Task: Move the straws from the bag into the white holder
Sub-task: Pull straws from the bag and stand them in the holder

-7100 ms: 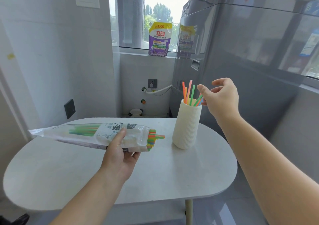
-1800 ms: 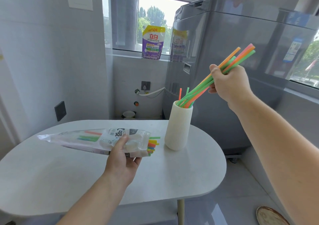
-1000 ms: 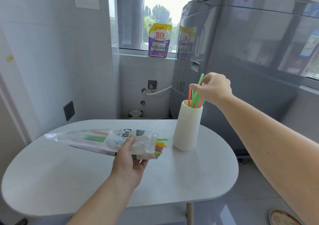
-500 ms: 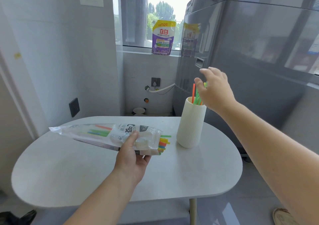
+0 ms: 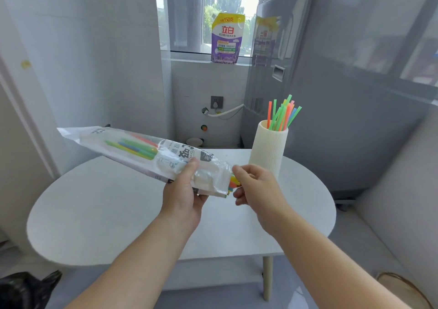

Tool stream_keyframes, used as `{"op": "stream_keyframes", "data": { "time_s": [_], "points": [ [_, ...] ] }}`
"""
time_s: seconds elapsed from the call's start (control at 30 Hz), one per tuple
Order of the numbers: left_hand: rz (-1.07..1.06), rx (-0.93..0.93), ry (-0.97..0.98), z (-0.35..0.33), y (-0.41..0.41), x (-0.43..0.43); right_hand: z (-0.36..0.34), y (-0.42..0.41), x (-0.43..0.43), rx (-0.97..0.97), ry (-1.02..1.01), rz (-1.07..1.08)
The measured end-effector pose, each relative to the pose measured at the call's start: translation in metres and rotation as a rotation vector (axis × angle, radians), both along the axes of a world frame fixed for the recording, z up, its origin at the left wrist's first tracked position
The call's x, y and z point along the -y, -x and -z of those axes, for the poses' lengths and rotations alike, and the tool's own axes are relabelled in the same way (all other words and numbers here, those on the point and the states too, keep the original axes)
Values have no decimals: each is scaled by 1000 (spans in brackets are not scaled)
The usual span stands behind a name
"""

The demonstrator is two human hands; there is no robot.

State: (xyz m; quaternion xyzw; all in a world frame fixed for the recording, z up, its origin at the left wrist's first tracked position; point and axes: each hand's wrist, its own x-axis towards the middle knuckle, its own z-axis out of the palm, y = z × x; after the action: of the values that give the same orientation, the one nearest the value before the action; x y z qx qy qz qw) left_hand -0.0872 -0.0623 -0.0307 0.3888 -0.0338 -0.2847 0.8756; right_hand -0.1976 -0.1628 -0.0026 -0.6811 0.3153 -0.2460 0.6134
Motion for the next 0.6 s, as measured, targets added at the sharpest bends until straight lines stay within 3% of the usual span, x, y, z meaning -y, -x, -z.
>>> {"op": "stream_keyframes", "data": {
  "time_s": [0.13, 0.4, 0.6],
  "points": [
    [-10, -8, -5, 0, 0, 0, 1, 3, 2, 96, -221, -50],
    [-38, -16, 4, -2, -2, 0, -3, 11, 12, 125, -304, 4],
    [-34, -25, 4, -2, 1, 2, 1, 11, 9, 133, -173, -78]
  ]
}}
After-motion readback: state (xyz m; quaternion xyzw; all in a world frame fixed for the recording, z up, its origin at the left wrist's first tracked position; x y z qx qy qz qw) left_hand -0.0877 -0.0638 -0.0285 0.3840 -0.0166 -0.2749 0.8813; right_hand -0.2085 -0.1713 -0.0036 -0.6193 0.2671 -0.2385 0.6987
